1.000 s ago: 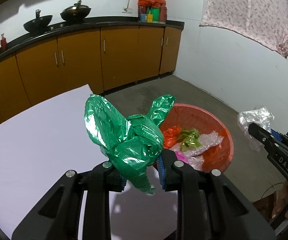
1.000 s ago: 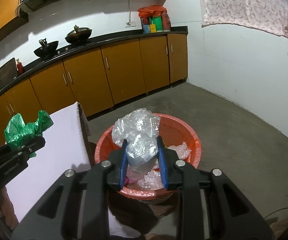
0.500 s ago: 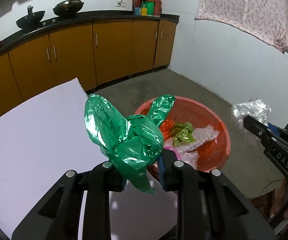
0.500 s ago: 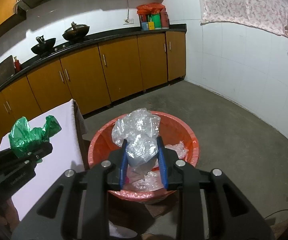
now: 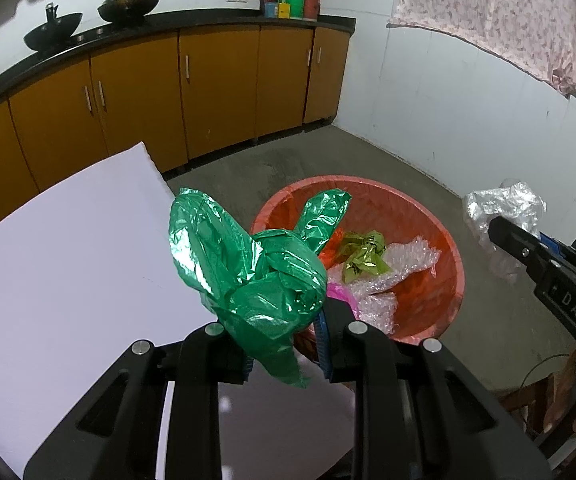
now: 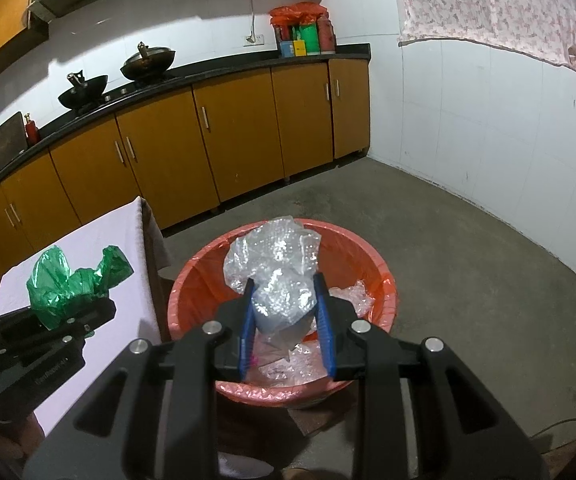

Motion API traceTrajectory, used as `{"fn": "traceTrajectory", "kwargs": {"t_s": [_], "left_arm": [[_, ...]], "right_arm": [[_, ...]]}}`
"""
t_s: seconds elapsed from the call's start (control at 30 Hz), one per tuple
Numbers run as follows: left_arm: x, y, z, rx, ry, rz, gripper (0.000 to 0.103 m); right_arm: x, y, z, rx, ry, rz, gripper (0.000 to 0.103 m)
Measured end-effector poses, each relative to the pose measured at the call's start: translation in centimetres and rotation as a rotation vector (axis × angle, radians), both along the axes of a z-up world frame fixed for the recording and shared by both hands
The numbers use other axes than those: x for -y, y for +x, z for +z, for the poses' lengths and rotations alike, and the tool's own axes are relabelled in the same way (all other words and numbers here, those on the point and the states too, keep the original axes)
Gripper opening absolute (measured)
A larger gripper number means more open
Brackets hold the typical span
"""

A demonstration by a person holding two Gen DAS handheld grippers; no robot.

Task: Collect trash
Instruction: 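Carry the green foil bag and clear bag over the wastebasket, then lower both grippers into the wastebasket and open them to drop the bags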

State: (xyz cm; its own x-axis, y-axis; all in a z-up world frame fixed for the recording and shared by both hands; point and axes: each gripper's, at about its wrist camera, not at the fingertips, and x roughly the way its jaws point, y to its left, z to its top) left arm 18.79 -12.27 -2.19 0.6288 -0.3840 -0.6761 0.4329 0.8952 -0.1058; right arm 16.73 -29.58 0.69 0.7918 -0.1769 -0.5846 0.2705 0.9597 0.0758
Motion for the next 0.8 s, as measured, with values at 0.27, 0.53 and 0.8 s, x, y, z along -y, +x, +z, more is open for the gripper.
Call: {"fn": "traceTrajectory", "kwargs": {"t_s": [0.27, 0.53, 0.8], "left_arm": [[1.6, 1.2, -0.9, -0.032, -0.027, -0.025, 0.025], [4.7, 3.2, -2.6, -0.081, -0.037, -0.070, 0.025], [6.2, 5.5, -4.5, -0.160, -0.052, -0.094, 0.034]], "right_arm": [[1.7, 1.5, -0.5, 0.002, 0.050, -0.003, 0.027], [4.1, 4.4, -1.3, 0.002, 0.120, -0.018, 0.027], [6.1, 7.3, -1.6, 0.021, 0.225, 0.006, 0.038]]}}
